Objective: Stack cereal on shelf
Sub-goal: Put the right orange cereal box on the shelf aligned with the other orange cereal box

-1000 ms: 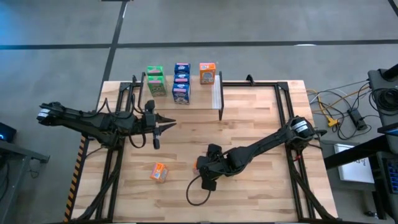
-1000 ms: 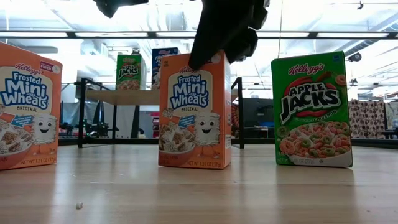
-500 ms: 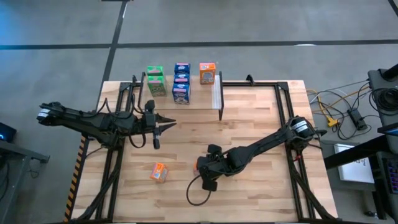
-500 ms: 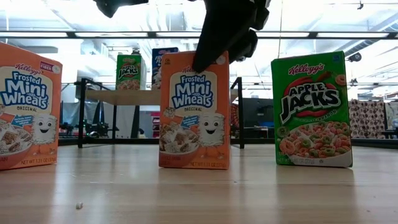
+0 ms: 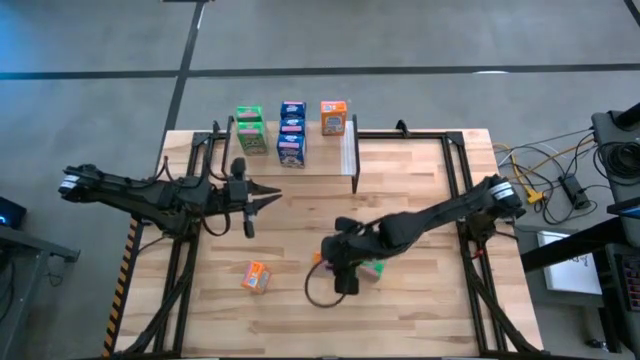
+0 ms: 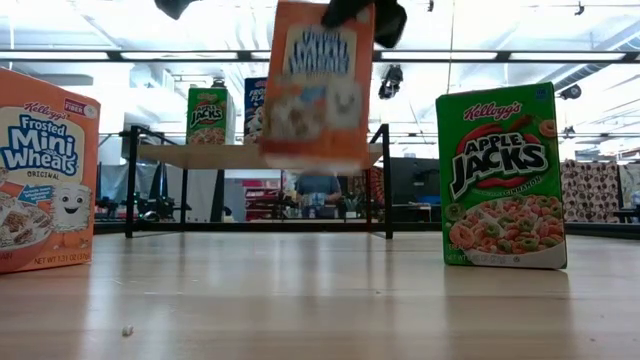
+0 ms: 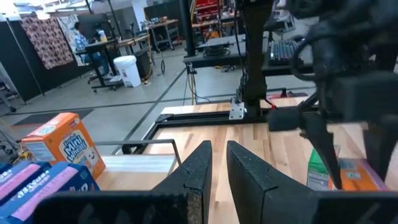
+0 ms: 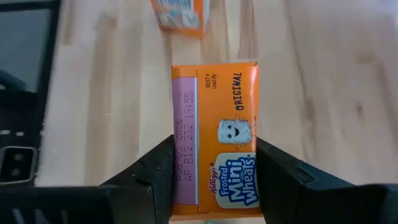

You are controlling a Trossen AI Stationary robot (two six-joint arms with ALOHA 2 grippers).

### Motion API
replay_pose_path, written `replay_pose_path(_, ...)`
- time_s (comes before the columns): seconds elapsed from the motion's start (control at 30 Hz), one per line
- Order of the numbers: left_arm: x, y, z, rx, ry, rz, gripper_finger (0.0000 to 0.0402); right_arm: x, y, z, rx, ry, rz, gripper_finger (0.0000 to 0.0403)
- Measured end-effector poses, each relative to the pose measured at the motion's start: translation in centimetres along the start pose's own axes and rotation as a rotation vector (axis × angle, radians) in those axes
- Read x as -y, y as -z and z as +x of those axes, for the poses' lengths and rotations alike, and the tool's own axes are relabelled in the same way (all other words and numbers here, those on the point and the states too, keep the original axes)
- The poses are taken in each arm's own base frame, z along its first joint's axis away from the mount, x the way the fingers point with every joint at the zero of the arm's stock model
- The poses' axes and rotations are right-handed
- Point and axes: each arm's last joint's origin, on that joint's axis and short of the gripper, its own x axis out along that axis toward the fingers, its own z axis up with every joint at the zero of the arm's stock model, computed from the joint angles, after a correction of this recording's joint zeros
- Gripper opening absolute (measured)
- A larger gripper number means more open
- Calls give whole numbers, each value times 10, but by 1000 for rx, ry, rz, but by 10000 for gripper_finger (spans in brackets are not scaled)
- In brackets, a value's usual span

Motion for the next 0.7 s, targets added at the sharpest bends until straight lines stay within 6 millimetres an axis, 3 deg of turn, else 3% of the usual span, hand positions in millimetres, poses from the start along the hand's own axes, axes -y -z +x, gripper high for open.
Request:
replay_pose_path(0.2,0,-1,-1,4,-1,-1,32,32,-11,-47,72,15,-51,166)
replay_pose_path(0.4,-1,-1,-1,9,-2,-4,32,78,-17,-91,161,92,-87,166)
replay_pose_path(0.57,-1,-2,-1,14,-6,-3,32,120,-20,-113,205,146,-102,166)
replay_pose_path(0.7,-1,-2,-1,20,-15,11,32,153,-20,-120,208,184,-124,166)
